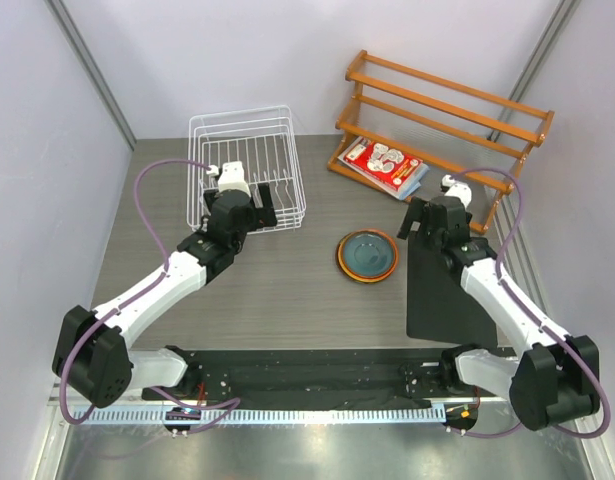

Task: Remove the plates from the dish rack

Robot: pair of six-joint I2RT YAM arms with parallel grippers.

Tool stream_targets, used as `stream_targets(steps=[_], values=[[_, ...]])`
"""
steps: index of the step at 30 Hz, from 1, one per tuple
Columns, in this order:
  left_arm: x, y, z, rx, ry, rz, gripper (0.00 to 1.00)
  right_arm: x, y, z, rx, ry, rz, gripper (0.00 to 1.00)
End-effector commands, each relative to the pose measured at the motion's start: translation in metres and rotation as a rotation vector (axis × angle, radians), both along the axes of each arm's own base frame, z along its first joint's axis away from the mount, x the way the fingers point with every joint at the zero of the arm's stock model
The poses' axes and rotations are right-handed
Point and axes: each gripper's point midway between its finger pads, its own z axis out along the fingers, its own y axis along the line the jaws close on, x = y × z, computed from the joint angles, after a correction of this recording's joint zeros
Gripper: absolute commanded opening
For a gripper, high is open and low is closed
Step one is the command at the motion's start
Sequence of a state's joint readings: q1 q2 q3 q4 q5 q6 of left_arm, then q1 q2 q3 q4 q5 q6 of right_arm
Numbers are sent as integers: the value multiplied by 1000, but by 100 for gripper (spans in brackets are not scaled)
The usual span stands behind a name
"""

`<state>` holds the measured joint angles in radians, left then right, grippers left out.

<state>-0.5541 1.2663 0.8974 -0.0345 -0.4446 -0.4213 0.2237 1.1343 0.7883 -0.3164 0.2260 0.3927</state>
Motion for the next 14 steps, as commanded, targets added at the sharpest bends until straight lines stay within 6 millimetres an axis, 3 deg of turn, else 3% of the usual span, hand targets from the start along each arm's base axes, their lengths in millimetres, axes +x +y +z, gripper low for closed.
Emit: stream_targets(steps=[1, 2, 3, 4, 7, 14], values=[[3, 13, 28, 24, -84, 43, 99, 7, -36, 16, -103, -227, -235, 100], [2, 14, 26, 31, -82, 41, 100, 4, -39, 13, -126, -254, -251, 100], [2, 14, 27, 34, -85, 38, 100, -3, -39, -3, -155, -263, -251, 100], [0, 13, 29, 37, -89, 25, 100, -1, -48, 6, -181, -331, -308, 100], [-4, 20, 34, 49, -120, 38, 99, -8, -54, 6, -210, -372, -382, 100], [-14, 29, 38, 51, -168, 33, 100, -8, -56, -8, -368, -327, -393, 99]])
